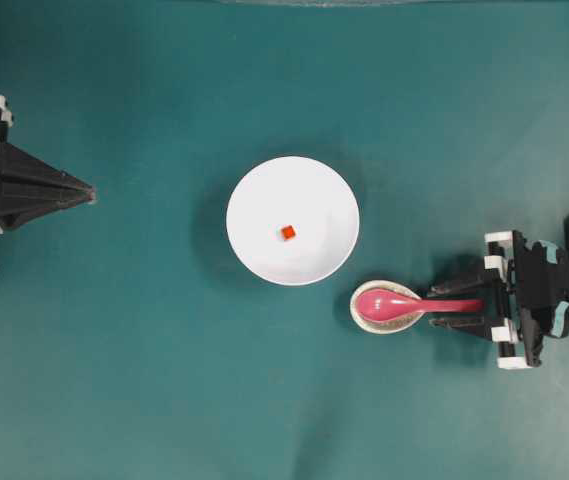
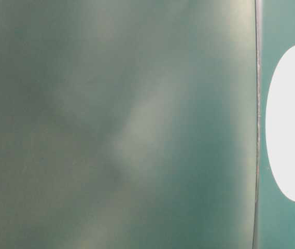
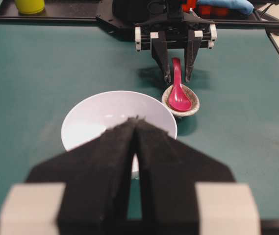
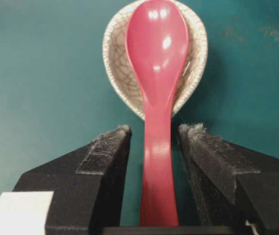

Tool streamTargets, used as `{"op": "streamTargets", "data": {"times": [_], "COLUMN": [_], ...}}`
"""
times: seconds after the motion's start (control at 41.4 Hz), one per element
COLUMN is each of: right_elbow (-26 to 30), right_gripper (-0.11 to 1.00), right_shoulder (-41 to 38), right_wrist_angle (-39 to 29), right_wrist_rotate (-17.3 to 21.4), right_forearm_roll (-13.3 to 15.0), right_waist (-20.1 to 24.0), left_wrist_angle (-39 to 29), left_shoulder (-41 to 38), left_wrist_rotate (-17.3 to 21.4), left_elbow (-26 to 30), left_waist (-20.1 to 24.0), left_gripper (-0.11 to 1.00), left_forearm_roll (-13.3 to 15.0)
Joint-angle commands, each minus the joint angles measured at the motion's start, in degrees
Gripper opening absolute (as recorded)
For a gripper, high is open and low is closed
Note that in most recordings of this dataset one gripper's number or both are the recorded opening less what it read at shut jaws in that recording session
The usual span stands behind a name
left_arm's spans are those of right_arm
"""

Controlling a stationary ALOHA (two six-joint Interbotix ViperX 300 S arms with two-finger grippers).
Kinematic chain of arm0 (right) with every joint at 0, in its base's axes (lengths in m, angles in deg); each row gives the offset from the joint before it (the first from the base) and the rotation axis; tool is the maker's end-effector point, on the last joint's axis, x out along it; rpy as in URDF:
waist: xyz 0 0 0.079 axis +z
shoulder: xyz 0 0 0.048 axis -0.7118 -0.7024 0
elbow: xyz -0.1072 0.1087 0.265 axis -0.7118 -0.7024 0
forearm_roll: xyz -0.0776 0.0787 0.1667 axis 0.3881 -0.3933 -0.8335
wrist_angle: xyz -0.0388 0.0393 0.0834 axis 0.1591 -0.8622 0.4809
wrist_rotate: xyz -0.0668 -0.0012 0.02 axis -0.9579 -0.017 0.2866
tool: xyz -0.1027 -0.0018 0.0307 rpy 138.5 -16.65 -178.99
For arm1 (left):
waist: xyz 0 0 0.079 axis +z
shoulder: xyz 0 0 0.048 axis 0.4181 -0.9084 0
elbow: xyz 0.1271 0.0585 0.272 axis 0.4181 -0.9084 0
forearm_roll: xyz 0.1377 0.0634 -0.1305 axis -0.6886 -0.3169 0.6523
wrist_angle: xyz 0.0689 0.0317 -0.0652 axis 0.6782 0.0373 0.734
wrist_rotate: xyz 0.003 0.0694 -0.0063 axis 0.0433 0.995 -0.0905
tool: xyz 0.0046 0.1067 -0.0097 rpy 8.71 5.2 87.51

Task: Grip the spoon and scoop the red block from the bowl with right arm.
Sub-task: 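Close the right gripper on the pink spoon handle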

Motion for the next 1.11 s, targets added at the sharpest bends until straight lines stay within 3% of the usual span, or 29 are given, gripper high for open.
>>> {"op": "streamTargets", "data": {"times": [0.0, 0.797, 1.087], "right_elbow": [0.2, 0.2, 0.1], "right_gripper": [0.49, 0.47, 0.27], "right_shoulder": [0.4, 0.4, 0.4], "right_wrist_angle": [0.6, 1.3, 1.3], "right_wrist_rotate": [0.1, 0.1, 0.1], "right_forearm_roll": [-0.2, -1.2, -1.1], "right_waist": [0.3, 0.3, 0.3], "left_wrist_angle": [0.1, 0.1, 0.1], "left_shoulder": [-0.4, -0.4, -0.4], "left_wrist_rotate": [0.1, -0.4, -0.4], "left_elbow": [1.6, 1.6, 1.6], "left_waist": [0.0, 0.0, 0.0], "left_gripper": [0.0, 0.0, 0.0], "left_forearm_roll": [-0.1, -0.1, -0.1]}}
